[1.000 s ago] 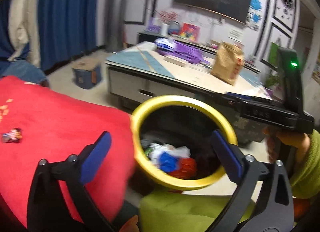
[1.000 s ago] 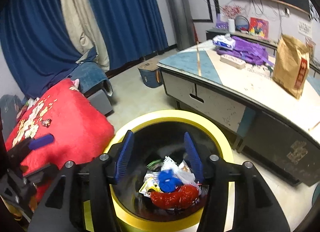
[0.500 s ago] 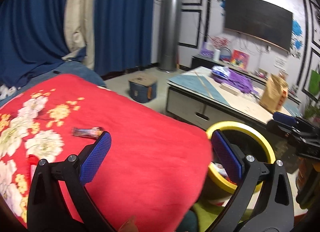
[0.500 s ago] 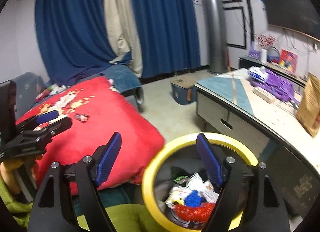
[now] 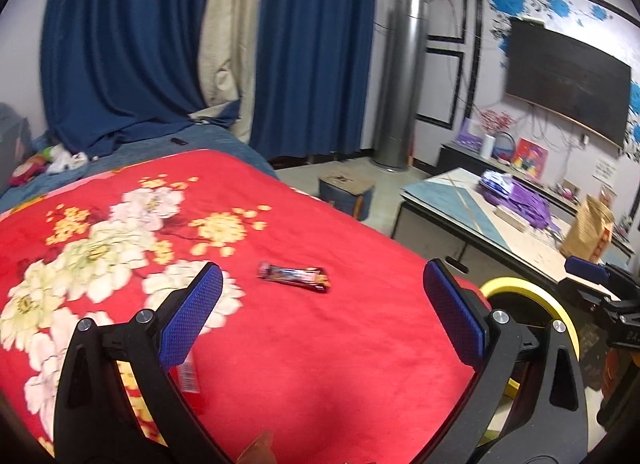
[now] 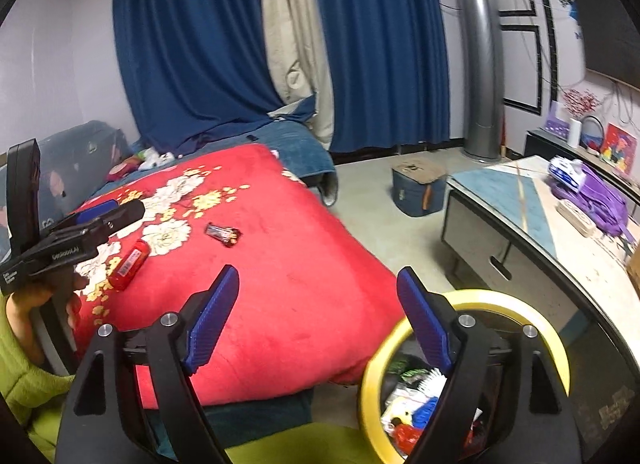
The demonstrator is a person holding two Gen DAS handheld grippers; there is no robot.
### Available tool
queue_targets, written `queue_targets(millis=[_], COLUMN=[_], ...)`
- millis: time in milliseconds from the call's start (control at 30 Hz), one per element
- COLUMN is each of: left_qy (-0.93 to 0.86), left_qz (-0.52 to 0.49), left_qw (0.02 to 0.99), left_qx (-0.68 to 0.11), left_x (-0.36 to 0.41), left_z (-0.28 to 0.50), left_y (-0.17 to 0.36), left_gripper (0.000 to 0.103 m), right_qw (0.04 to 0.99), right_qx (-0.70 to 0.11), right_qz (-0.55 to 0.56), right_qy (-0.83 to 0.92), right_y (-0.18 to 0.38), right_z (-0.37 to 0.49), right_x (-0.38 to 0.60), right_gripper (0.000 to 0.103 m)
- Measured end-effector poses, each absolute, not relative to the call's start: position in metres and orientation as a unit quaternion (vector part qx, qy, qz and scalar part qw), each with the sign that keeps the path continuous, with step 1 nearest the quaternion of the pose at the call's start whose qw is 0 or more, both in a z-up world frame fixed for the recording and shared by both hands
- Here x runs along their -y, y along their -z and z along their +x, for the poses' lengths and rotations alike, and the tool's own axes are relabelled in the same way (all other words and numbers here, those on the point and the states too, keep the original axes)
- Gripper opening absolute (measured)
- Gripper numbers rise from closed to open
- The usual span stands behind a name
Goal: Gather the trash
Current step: 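Move both grippers back over the chocolate bar and red can, then grasp the red can with the left gripper while the right grasps the chocolate bar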
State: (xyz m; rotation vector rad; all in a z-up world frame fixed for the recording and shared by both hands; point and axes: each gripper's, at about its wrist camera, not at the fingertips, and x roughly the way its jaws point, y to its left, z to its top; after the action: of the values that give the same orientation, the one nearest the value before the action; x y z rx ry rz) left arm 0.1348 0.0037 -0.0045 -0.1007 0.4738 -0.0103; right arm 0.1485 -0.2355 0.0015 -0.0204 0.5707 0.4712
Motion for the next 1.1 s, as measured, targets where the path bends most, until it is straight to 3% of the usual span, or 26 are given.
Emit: queue_targets(millis=[567,1100], left_qy=[-0.074,-0.049], left_qz=[-0.089,-0.123], left_qw=[0.957,0.930], left_qx=[-0.265,-0.342], left_x=[-0.090,-0.103], left_z=[0.110,0.121], left_y=[0.018,0.064], left_gripper=[0.092,0.092], right_qw=[0.895,0.859], right_qx=[-0.303,-0.368], right_qz=[-0.058,-0.144], right_qy=[-0.323,-0.326], right_y=[0.006,0.060], right_z=[0.196,0.275], right_x=[0.108,0.030], right_gripper=[0.080,0.078])
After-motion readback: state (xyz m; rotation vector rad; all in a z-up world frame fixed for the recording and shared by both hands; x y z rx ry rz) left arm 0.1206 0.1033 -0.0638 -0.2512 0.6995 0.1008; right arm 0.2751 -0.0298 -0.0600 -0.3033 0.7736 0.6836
